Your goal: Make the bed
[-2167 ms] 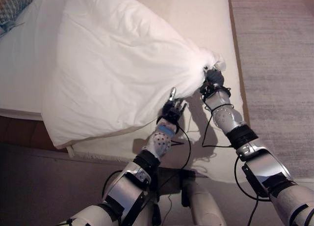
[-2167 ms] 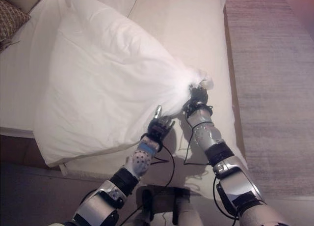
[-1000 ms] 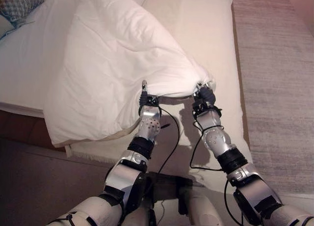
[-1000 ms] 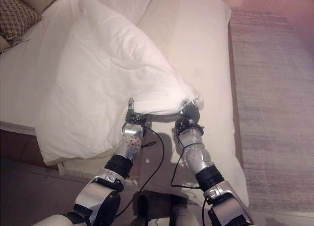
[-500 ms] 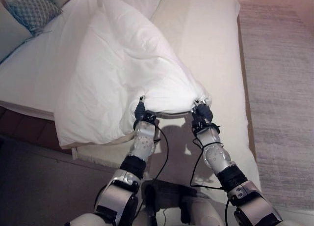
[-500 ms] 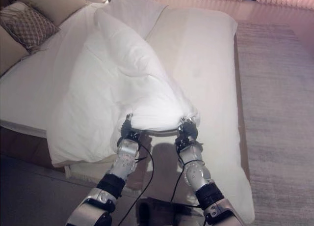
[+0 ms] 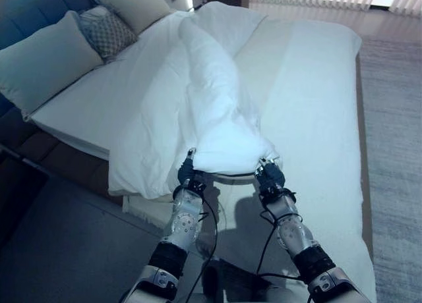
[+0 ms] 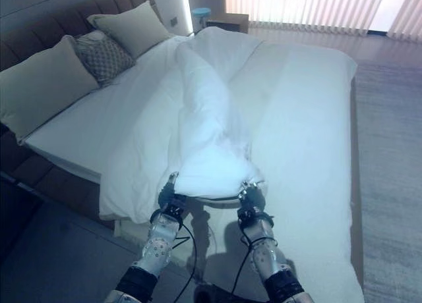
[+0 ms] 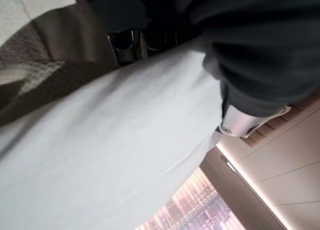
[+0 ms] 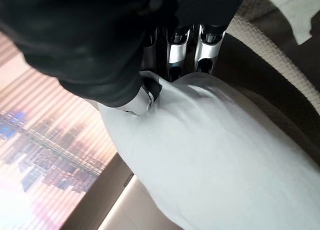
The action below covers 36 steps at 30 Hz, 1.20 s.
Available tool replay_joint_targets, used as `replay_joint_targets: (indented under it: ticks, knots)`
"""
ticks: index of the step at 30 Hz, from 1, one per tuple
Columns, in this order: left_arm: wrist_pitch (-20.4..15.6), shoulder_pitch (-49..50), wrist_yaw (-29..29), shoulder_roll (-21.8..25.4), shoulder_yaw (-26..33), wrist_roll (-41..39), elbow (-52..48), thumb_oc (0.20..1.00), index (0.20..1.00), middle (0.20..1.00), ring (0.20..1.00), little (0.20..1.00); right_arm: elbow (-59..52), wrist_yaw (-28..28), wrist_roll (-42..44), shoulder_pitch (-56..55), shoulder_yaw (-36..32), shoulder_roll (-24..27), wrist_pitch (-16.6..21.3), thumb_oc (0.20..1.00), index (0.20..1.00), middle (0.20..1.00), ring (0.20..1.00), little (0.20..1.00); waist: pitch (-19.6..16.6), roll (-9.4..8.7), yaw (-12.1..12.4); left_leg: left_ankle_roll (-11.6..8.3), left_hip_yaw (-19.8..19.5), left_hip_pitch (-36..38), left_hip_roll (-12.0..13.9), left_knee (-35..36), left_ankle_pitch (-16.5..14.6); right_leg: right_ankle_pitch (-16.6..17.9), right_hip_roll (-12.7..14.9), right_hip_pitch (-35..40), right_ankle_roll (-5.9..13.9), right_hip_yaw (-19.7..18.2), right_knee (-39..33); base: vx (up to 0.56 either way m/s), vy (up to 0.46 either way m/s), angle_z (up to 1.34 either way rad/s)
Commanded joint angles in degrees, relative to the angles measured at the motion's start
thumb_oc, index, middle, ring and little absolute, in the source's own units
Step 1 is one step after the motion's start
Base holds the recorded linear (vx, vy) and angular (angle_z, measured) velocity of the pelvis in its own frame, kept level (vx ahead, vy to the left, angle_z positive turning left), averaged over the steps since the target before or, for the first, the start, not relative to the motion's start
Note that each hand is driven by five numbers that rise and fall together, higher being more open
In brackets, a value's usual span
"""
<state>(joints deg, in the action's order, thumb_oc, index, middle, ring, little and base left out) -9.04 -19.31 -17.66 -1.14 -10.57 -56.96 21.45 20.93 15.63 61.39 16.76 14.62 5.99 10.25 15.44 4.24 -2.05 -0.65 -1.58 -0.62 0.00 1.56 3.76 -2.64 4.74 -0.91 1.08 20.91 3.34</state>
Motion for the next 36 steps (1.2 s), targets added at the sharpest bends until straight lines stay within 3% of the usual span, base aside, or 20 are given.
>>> replay_joint_targets:
  ticks: [1,2,3,5,7,8,9,11,12,14,17,19,23,25,27,28,30,32,35,36]
  knots:
    - [-7.21,1.08,1.97,7.75,4.31,2.28,-5.32,0.200,0.200,0.200,0.200,0.200,3.56,0.46,0.55,-2.05,-7.72,2.34,3.69,0.200,0.200,0.200,0.200,0.200,-7.08,-4.65,2.05,-4.97,0.96,2.76,8.59,-1.59,-3.18,4.08,8.23,-1.49,7.33,-3.97,2.19,0.05,0.292,0.24]
    - [-7.23,1.10,2.00,7.76,4.31,2.25,-5.29,0.200,0.200,0.200,0.200,0.200,3.57,0.45,0.56,-2.08,-7.70,2.35,3.68,0.200,0.200,0.200,0.200,0.200,-7.14,-4.60,2.08,-5.03,1.01,2.86,8.68,-1.43,-3.19,3.94,8.16,-1.55,7.32,-4.00,2.33,0.07,0.576,0.21]
    - [-7.41,0.77,1.82,8.21,4.40,2.16,-4.68,0.200,0.200,0.200,0.200,0.200,3.74,0.44,1.06,-1.98,-7.68,2.49,3.46,0.200,0.200,0.200,0.200,0.200,-7.97,-4.29,1.89,-6.19,1.51,2.28,11.61,-0.64,-1.00,3.90,9.75,-1.91,8.11,-4.43,2.86,0.04,0.278,0.15]
    - [-7.90,-0.02,1.76,8.69,4.61,1.58,-4.29,0.200,0.200,0.200,0.200,0.200,3.56,0.48,1.33,-1.97,-7.72,2.67,3.61,0.200,0.200,0.200,0.200,0.200,-8.46,-4.19,1.78,-7.17,1.41,1.80,13.31,-0.31,-0.04,4.34,11.29,-2.08,8.81,-5.07,3.17,0.03,0.445,0.01]
    - [-8.14,-1.72,1.46,9.93,4.33,1.68,-3.46,0.200,0.200,0.200,0.200,0.200,3.23,0.56,1.80,-1.83,-7.28,2.75,3.58,0.200,0.200,0.200,0.200,0.200,-8.32,-4.33,2.13,-7.97,-0.88,0.87,13.59,-2.27,-1.17,6.30,13.47,-2.99,9.69,-6.72,3.83,-0.01,0.555,-0.07]
    - [-8.73,-2.54,1.57,10.29,4.18,1.40,-3.55,0.200,0.200,0.200,0.200,0.200,2.67,0.70,1.90,-1.86,-7.08,2.61,3.44,0.200,0.200,0.200,0.200,0.200,-8.38,-4.70,2.24,-8.16,-2.99,0.48,11.78,-4.94,-4.01,9.17,15.13,-2.81,10.66,-7.93,2.47,0.01,0.610,-0.04]
    - [-8.47,-2.47,1.58,10.51,4.08,1.10,-3.15,0.200,0.200,0.200,0.200,0.200,1.92,0.74,1.40,-1.96,-6.46,2.64,3.04,0.200,0.200,0.200,0.200,0.200,-8.67,-4.87,1.76,-7.72,-2.30,1.24,10.85,-4.90,-6.56,12.27,16.86,-2.30,11.64,-8.83,1.31,0.01,0.625,-0.21]
    - [-8.83,-4.13,1.59,11.96,2.96,2.61,-2.93,0.200,0.200,0.200,0.200,0.200,1.59,0.87,0.94,-2.33,-6.66,2.04,2.50,0.200,0.200,0.200,0.200,0.200,-8.45,-6.51,1.43,-6.24,0.56,0.04,6.89,-7.39,-9.03,22.05,20.88,-2.87,12.28,-8.56,-1.34,-0.06,0.601,-0.14]
    - [-8.78,-4.54,1.34,12.64,2.37,3.32,-2.76,0.200,0.200,0.200,0.200,0.200,2.15,0.75,0.94,-1.61,-6.30,1.40,2.63,0.200,0.200,0.200,0.200,0.200,-8.09,-6.88,1.68,-5.48,2.01,-0.77,5.91,-8.08,-9.03,22.81,21.13,-3.93,11.79,-8.60,-1.44,-0.15,0.582,-0.23]
    - [-8.74,-5.31,0.80,13.40,2.52,4.51,-2.18,0.200,0.200,0.200,0.200,0.200,3.62,0.82,0.81,-0.08,-5.60,0.52,3.12,0.200,0.200,0.200,0.200,0.200,-7.73,-5.77,2.40,-3.96,3.41,-1.24,4.27,-6.87,-8.00,16.79,18.54,-4.70,9.86,-8.39,3.12,-0.15,0.635,-0.51]
    - [-7.86,-6.31,1.13,13.81,2.03,5.74,-2.52,0.200,0.200,0.200,0.200,0.200,3.71,-0.19,0.62,0.32,-4.98,0.64,3.46,0.200,0.200,0.200,0.200,0.200,-8.35,-3.97,2.00,-2.23,3.11,0.17,1.06,-3.10,-5.54,3.94,7.94,-4.19,5.97,-10.81,13.46,-0.02,0.545,-0.02]
    - [-7.23,-6.26,0.96,13.95,2.44,6.28,-2.40,0.200,0.200,0.200,0.200,0.200,3.29,-0.83,0.14,-0.29,-4.44,1.03,3.62,0.200,0.200,0.200,0.200,0.200,-8.88,-4.22,1.55,-2.12,3.28,1.71,-1.10,-0.11,-4.11,-0.56,1.05,-3.16,4.17,-10.18,14.05,0.04,0.362,0.15]
    - [-6.51,-5.12,-1.27,13.87,4.72,9.16,-2.28,0.200,0.200,0.200,0.200,0.200,1.11,0.23,-2.69,-2.42,-5.04,2.40,4.82,0.200,0.200,0.200,0.200,0.200,-8.97,-5.49,0.51,-2.43,2.76,2.83,-5.12,1.94,-2.68,-1.45,-6.86,-1.69,1.83,-12.41,6.09,0.00,0.214,0.27]
    - [-5.93,-5.27,1.29,12.10,4.17,7.03,-0.61,0.200,0.200,0.200,0.200,0.200,0.73,-0.84,-0.52,-3.35,-5.76,2.98,5.03,0.200,0.200,0.200,0.200,0.200,-8.79,-5.44,-1.32,-3.77,1.14,1.53,-7.08,-3.69,-4.28,-1.06,-5.97,0.20,1.48,-13.98,5.19,0.06,0.178,0.91]
    - [-5.98,-4.92,1.45,11.66,4.20,7.18,-0.99,0.200,0.200,0.200,0.200,0.200,0.21,-0.63,-0.75,-4.00,-6.03,3.40,4.76,0.200,0.200,0.200,0.200,0.200,-8.35,-5.24,-1.75,-4.84,1.71,0.91,-7.56,-6.80,-5.36,-1.22,-4.96,1.27,1.47,-12.48,4.84,0.05,0.134,0.65]
    - [-5.93,-4.90,1.49,11.43,4.21,6.92,-1.15,0.200,0.200,0.200,0.200,0.200,-0.55,-0.38,-1.16,-4.46,-6.82,3.99,5.11,0.200,0.200,0.200,0.200,0.200,-7.67,-5.46,-2.33,-6.16,3.79,-0.49,-6.55,-10.91,-5.26,-1.68,-3.86,1.78,1.50,-11.85,5.23,0.00,0.207,0.45]
    - [-6.08,-4.64,1.59,11.13,4.19,6.17,-0.89,0.200,0.200,0.200,0.200,0.200,-0.62,-0.17,-1.51,-4.23,-6.70,4.28,4.86,0.200,0.200,0.200,0.200,0.200,-7.32,-5.52,-2.29,-5.07,6.23,-1.82,-3.13,-13.04,-6.60,-2.05,-1.81,2.48,2.23,-11.21,4.69,-0.02,0.232,0.56]
    - [-6.24,-4.41,1.15,11.72,4.44,5.98,-0.59,0.200,0.200,0.200,0.200,0.200,0.29,0.15,-1.47,-3.81,-6.64,4.10,4.58,0.200,0.200,0.200,0.200,0.200,-8.36,-5.64,-1.81,-4.03,5.51,-1.89,0.44,-12.06,-7.09,-2.37,-0.51,2.05,3.29,-12.16,4.75,0.08,0.267,0.35]
    - [-6.71,-4.63,0.54,12.55,4.78,4.74,0.22,0.200,0.200,0.200,0.200,0.200,1.14,0.37,-1.59,-2.79,-6.31,4.51,4.06,0.200,0.200,0.200,0.200,0.200,-9.50,-6.14,-1.24,-4.14,1.38,-1.41,6.85,-8.91,-3.68,-3.33,2.35,1.59,4.42,-14.58,5.56,0.15,0.412,-0.18]
    - [-7.36,-5.56,-0.14,13.02,5.24,3.87,0.74,0.200,0.200,0.200,0.200,0.200,1.18,0.73,-1.35,-1.80,-6.44,4.99,3.78,0.200,0.200,0.200,0.200,0.200,-9.77,-6.02,-0.92,-5.35,-1.53,-1.68,12.50,-6.64,0.06,-3.42,4.85,1.35,5.84,-16.73,6.07,0.15,0.455,-0.20]
